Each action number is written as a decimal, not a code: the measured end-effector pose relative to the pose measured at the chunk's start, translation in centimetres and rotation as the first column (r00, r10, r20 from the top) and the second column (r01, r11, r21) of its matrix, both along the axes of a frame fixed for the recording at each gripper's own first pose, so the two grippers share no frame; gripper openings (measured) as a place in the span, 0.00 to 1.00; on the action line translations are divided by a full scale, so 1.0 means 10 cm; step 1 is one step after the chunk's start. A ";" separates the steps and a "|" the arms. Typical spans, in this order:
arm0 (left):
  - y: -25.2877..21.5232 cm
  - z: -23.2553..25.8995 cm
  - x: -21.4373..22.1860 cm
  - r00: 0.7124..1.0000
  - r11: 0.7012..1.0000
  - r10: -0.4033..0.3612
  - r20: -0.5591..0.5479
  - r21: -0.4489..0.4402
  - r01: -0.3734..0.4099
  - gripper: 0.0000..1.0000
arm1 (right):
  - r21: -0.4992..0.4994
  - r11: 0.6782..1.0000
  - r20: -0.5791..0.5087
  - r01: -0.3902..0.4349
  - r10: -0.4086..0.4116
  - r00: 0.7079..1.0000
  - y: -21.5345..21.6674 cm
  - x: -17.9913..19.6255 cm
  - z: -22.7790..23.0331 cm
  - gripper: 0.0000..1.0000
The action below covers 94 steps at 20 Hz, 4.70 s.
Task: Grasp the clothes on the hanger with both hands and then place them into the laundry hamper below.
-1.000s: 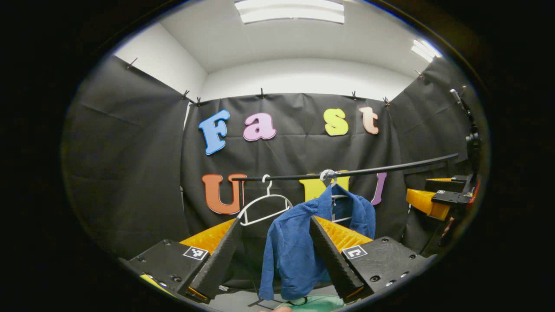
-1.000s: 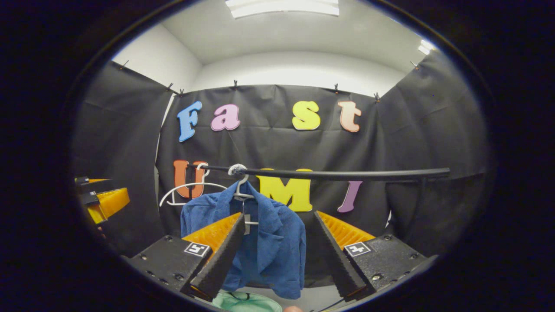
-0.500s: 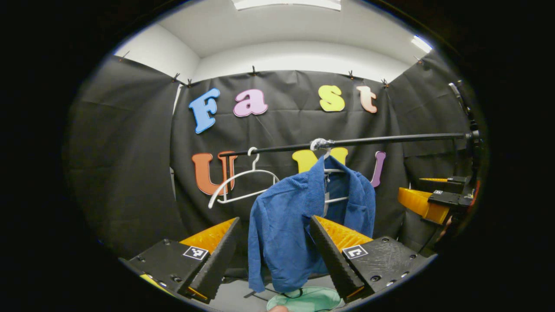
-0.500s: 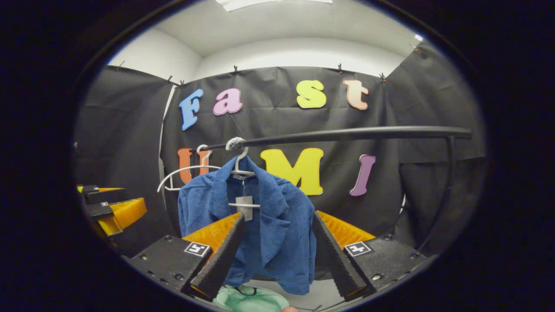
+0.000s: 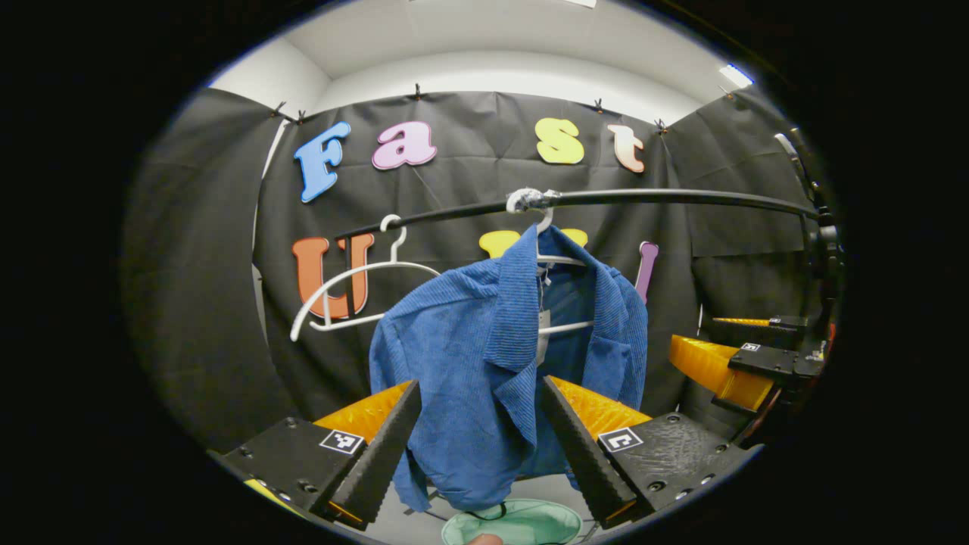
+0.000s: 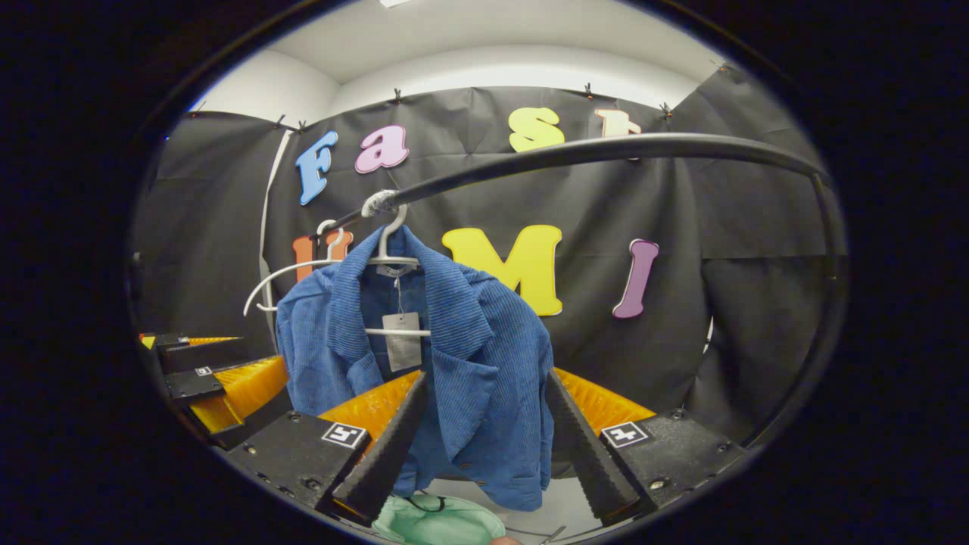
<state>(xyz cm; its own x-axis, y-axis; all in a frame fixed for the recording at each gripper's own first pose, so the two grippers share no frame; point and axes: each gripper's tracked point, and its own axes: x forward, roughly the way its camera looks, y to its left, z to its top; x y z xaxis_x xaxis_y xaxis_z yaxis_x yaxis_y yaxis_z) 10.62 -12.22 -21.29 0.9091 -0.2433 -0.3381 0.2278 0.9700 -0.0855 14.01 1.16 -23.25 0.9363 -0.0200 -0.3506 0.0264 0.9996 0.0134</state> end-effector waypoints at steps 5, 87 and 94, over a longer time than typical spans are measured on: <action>-0.26 -0.28 0.26 0.998 0.999 -0.039 -0.046 -0.015 0.038 0.96 | -0.013 1.000 -0.034 -0.008 0.007 0.999 -0.01 0.26 -0.27 0.98; 1.19 0.40 1.32 0.953 0.891 -0.222 -0.205 -0.439 0.114 0.02 | 0.622 0.778 -0.071 -0.093 0.175 0.982 -0.77 2.10 -0.44 0.12; 1.25 0.36 1.35 0.937 0.882 -0.267 -0.223 -0.448 0.144 0.03 | 0.680 0.724 -0.078 -0.115 0.227 0.971 -0.72 2.14 -0.48 0.12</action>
<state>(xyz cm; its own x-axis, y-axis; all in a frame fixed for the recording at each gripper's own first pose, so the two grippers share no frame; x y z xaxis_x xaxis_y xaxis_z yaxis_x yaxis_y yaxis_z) 24.14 0.24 -17.67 0.7100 -0.5883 -0.3869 0.3266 0.7619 -0.5593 35.42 -6.02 -28.09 0.8371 0.4269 -0.3422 -0.0864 0.7207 0.6878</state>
